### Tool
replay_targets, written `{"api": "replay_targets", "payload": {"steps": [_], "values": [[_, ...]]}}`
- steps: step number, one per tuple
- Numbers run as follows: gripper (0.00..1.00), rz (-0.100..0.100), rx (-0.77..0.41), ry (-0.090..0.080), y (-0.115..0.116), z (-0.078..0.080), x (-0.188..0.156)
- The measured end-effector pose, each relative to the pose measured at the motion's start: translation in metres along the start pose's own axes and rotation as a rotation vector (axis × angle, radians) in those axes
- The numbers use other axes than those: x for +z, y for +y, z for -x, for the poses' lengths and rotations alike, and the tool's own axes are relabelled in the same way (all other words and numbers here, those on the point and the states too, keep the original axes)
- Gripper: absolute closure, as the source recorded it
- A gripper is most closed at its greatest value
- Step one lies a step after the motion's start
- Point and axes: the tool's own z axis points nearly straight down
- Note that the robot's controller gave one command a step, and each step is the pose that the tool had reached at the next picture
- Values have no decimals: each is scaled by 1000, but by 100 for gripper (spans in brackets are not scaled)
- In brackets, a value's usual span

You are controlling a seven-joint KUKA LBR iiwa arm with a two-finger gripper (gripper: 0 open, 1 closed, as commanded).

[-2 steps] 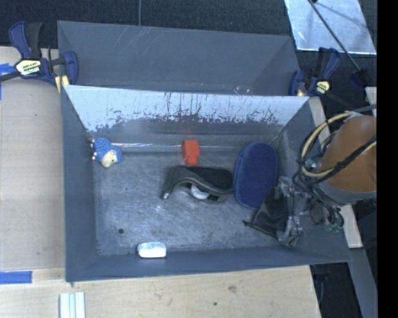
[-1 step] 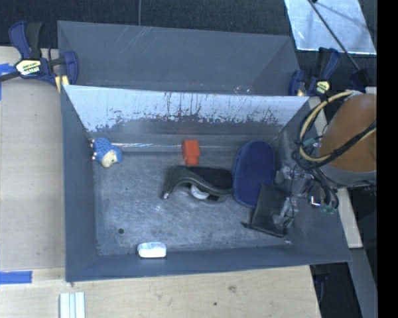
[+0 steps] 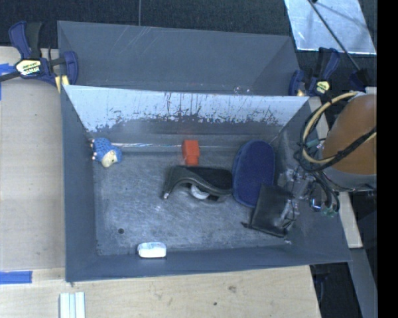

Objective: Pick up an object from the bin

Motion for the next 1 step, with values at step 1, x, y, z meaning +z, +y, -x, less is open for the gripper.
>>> {"api": "replay_targets", "payload": {"steps": [1], "values": [[0,-1,207,3,-2,-17,48]]}}
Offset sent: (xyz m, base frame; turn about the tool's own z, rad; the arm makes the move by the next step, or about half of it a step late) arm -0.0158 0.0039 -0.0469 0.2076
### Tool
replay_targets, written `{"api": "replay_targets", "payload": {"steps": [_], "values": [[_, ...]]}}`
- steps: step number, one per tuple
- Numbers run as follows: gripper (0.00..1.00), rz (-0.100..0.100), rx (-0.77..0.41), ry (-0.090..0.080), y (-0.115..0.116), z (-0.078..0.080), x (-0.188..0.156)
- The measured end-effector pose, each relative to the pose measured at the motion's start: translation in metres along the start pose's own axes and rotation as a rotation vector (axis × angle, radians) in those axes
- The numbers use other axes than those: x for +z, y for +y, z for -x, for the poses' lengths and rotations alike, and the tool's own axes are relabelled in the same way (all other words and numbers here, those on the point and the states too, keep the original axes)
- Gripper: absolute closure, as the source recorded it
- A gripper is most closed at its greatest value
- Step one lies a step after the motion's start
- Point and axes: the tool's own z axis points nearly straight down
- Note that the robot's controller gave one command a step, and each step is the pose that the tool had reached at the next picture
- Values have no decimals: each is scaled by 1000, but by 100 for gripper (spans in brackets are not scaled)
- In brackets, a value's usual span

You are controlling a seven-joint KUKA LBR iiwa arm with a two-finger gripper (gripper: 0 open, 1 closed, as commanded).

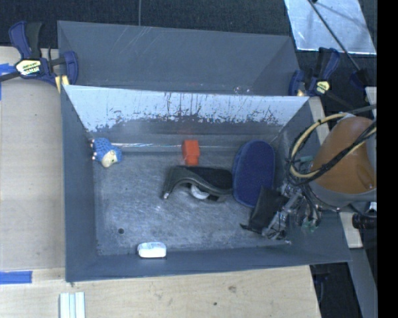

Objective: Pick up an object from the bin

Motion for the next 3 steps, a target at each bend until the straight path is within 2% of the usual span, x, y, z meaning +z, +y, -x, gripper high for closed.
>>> {"api": "replay_targets", "payload": {"steps": [1,2,3], "values": [[0,0,-3,-1,0,1,0],[100,0,-3,-1,0,1,0],[100,3,-7,-12,0,3,-91]]}}
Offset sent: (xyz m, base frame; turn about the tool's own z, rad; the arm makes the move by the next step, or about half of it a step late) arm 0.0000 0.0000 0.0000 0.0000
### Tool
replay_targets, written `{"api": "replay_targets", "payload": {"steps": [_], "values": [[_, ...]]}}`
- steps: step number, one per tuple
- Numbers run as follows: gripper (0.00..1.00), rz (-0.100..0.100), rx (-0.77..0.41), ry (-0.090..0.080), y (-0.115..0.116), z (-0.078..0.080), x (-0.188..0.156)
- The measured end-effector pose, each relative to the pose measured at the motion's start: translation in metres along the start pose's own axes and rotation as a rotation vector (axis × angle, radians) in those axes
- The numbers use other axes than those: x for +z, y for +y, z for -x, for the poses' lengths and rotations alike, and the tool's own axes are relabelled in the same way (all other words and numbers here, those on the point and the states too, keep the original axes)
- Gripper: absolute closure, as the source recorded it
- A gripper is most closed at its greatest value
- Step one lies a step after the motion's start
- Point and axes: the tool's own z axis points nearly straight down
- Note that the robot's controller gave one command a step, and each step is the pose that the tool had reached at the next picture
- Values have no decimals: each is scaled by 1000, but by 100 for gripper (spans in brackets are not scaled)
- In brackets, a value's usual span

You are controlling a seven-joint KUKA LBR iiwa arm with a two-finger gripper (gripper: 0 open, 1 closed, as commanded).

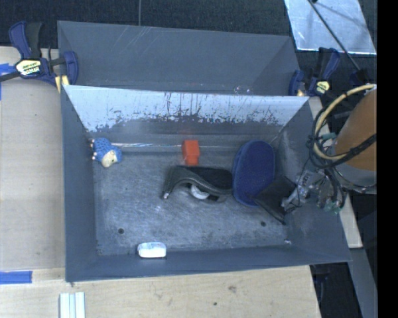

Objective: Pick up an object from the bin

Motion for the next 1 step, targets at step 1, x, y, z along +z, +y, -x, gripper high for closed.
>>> {"api": "replay_targets", "payload": {"steps": [1], "values": [[100,-1,-4,2,0,3,-43]]}}
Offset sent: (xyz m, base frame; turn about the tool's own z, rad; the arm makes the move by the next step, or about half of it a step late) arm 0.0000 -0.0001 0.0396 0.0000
